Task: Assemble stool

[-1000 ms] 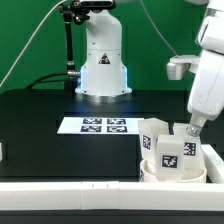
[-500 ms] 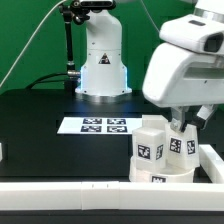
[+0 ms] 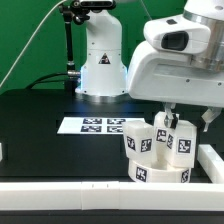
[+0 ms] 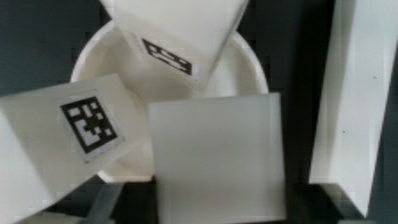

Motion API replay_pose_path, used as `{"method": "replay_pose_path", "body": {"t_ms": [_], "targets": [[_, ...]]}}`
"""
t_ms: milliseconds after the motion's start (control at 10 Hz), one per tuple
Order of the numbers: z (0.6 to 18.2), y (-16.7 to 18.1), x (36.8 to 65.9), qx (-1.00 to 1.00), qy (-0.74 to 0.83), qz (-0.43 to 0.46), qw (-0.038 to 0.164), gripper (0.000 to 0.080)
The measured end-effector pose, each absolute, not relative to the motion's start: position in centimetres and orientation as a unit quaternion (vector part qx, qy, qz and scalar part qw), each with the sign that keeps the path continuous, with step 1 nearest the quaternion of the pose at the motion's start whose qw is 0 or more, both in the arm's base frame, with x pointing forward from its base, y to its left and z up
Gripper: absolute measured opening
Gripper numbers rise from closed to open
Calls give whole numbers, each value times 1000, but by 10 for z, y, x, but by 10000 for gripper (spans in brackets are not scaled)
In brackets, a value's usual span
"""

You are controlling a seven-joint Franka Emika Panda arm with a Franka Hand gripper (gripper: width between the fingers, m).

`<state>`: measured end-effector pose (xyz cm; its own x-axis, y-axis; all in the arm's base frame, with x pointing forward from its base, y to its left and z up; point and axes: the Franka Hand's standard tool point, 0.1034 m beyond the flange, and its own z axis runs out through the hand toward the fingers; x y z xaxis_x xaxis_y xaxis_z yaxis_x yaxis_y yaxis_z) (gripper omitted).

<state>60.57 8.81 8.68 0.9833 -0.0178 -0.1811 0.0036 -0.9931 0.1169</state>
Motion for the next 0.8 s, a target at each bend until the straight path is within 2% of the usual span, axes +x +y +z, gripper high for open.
{"method": "replay_pose_path", "body": {"t_ms": [200, 400, 500, 800], "targets": [[87, 88, 606, 991, -82, -87, 64, 334], [84, 82, 609, 971, -225, -79, 11, 334], [84, 80, 612, 960, -271, -73, -6, 334], [85, 82, 613, 930, -361, -71, 0, 334]]}}
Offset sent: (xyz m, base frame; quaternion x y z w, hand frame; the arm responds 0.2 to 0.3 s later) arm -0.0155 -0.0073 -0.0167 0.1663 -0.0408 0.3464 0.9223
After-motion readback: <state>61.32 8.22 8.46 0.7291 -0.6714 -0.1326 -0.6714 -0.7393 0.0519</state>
